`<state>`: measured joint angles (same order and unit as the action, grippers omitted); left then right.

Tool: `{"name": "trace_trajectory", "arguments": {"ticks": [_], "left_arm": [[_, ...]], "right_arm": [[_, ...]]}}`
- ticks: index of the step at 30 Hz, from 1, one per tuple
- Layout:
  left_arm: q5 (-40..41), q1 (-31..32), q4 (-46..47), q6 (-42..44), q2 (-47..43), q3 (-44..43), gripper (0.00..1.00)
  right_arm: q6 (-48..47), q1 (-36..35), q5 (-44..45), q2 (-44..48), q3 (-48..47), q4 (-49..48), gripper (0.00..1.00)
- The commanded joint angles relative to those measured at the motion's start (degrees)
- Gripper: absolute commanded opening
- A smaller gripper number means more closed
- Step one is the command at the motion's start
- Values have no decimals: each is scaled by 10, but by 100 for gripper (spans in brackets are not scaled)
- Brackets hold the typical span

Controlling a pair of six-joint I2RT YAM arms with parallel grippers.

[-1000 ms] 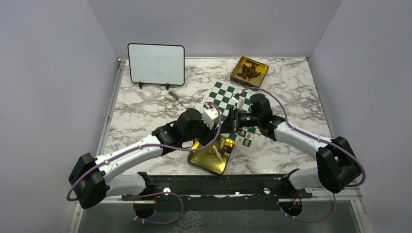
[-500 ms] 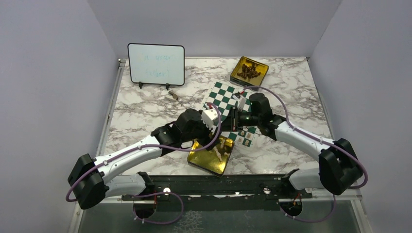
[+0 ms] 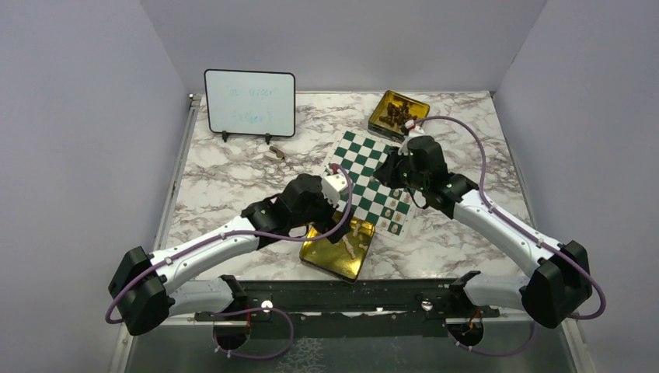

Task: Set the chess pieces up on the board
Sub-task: Place the chess piece on the chessboard.

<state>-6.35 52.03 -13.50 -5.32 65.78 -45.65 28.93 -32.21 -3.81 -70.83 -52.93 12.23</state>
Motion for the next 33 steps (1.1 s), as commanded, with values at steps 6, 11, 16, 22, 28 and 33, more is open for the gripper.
{"name": "trace_trajectory", "arguments": {"ticks": [6, 11, 16, 22, 28, 33], "left_arm": [[-112, -125, -5, -36, 6, -46, 99], [-210, -209, 26, -68, 8, -19, 99], [-178, -215, 8, -39, -8, -3, 99], [-127, -215, 11, -22, -37, 37, 99], [-103, -215, 2, -10, -50, 34, 99], [-99, -215, 2, -8, -55, 36, 99]], "right_arm": [[-102, 4, 256, -31, -48, 68, 12], [-117, 32, 270, -69, -51, 56, 12], [-125, 81, 247, -93, -42, 38, 12], [-123, 117, 213, -129, -27, 13, 12], [-125, 127, 227, -166, -14, -10, 13], [-117, 148, 214, -189, 0, -47, 13]]}}
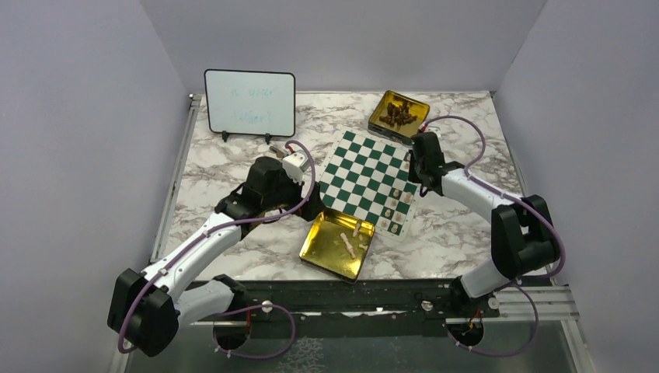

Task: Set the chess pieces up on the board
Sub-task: Place the chess piece on the chessboard.

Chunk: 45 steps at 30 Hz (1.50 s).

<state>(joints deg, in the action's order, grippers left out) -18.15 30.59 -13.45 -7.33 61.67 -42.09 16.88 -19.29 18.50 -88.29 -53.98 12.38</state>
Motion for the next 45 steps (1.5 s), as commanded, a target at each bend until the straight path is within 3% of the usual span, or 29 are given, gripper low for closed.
{"name": "trace_trajectory", "arguments": {"ticks": [1, 45], "left_arm": [[20, -1, 1, 13, -15, 1, 99], [16, -1, -2, 14, -12, 1, 99]], "right_arm": [[4, 23, -15, -19, 10, -52, 13], [8, 46, -43, -76, -3, -60, 15]]}}
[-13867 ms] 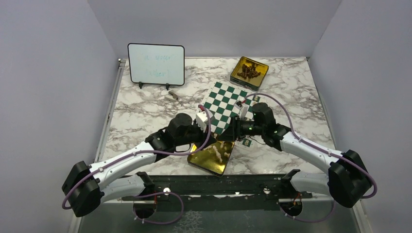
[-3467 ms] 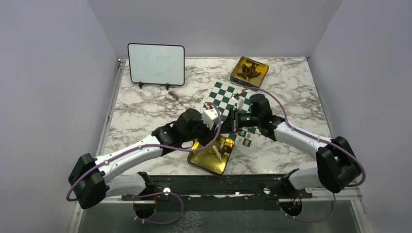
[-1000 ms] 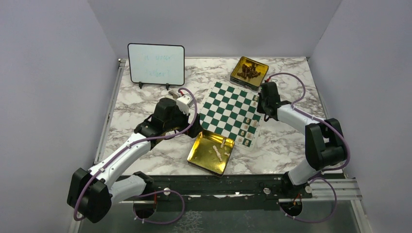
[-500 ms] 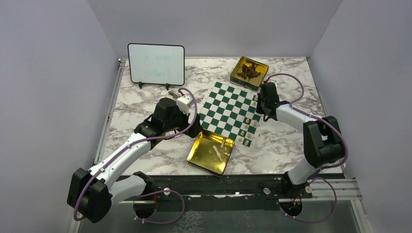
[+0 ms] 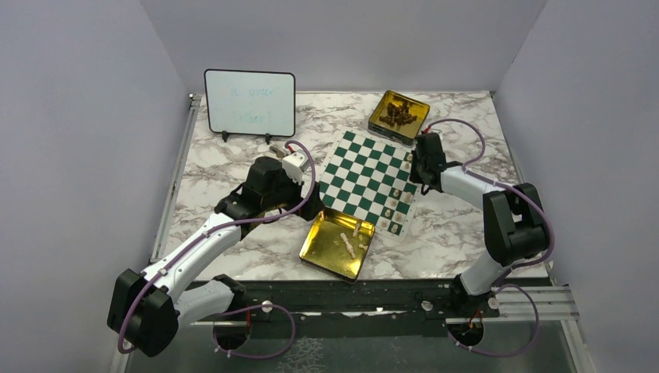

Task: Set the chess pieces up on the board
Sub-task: Place the chess piece on the chessboard.

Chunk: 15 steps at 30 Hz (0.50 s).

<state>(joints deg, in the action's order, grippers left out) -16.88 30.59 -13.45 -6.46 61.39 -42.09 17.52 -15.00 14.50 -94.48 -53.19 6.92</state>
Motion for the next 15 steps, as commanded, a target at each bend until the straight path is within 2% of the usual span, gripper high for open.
{"name": "trace_trajectory", "arguments": {"ticks": [1, 15], "left_arm": [[4, -1, -2, 6, -9, 1, 99], [-18, -1, -10, 15, -14, 0, 99]], "right_arm": [[1, 3, -5, -15, -11, -5, 16], [5, 3, -18, -7, -32, 24, 34]]}}
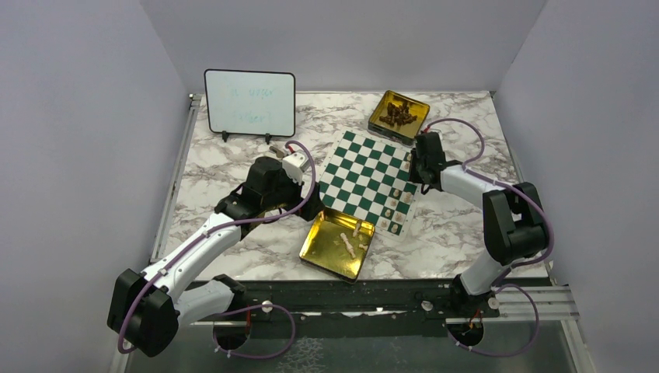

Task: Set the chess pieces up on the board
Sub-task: Place the chess piece on the chessboard.

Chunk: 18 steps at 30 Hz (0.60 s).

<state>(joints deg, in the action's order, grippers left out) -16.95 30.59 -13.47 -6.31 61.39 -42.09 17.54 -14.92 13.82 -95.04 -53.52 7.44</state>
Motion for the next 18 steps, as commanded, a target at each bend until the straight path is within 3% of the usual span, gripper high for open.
{"name": "trace_trajectory", "arguments": {"ticks": [1, 9, 14, 18], "left_arm": [[-21, -1, -10, 14, -15, 0, 99], [-40, -1, -3, 10, 4, -29, 98], [-66, 12, -35, 10, 29, -67, 91], [-36, 57, -50, 40, 23, -84, 83]], "right_arm": [[4, 2, -10, 2, -34, 27, 35], [13, 2, -17, 42, -60, 86, 39], [17, 2, -60, 90, -59, 114, 41], [18, 2, -104, 144, -48, 123, 41]]}}
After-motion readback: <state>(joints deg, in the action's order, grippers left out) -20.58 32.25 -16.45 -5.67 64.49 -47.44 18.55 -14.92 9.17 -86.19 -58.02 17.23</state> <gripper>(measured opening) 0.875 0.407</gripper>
